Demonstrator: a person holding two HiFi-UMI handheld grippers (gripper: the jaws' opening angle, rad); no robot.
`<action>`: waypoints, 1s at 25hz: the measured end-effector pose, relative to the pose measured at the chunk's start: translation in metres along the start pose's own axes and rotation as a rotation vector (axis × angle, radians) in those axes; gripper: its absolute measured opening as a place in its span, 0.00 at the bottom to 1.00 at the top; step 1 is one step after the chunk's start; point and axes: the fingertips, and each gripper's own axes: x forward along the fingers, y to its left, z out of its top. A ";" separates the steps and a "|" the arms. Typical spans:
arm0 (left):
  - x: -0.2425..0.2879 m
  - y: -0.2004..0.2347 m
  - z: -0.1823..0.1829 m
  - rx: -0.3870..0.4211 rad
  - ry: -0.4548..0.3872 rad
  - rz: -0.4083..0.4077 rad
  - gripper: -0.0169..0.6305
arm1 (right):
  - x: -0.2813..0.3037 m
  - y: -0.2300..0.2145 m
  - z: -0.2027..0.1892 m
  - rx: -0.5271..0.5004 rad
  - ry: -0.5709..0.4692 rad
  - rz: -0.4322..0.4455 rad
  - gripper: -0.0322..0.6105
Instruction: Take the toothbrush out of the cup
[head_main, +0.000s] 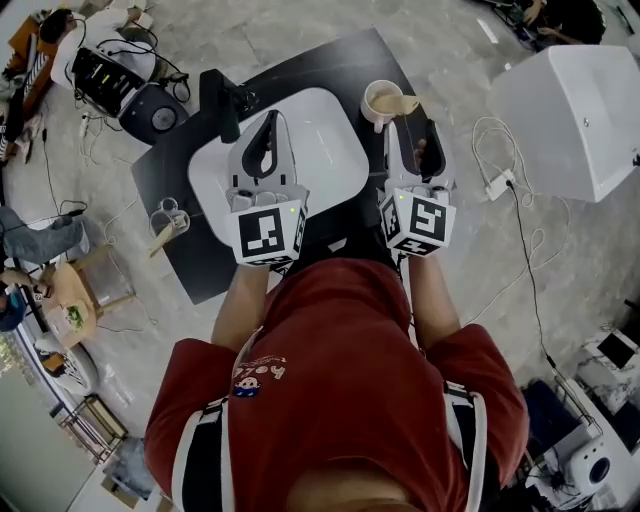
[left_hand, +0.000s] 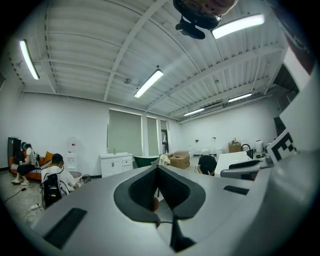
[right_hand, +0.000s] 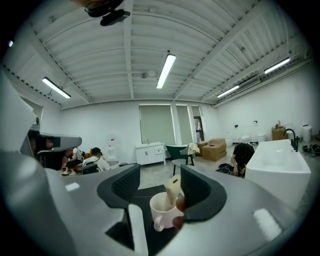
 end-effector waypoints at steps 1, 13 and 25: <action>0.003 -0.002 -0.005 -0.006 0.006 -0.004 0.03 | 0.006 -0.004 -0.009 0.002 0.021 0.002 0.46; 0.026 -0.011 -0.039 -0.005 0.062 -0.003 0.03 | 0.066 -0.031 -0.089 0.010 0.203 0.015 0.47; 0.024 -0.007 -0.036 -0.012 0.068 0.019 0.03 | 0.072 -0.037 -0.078 -0.037 0.176 -0.018 0.20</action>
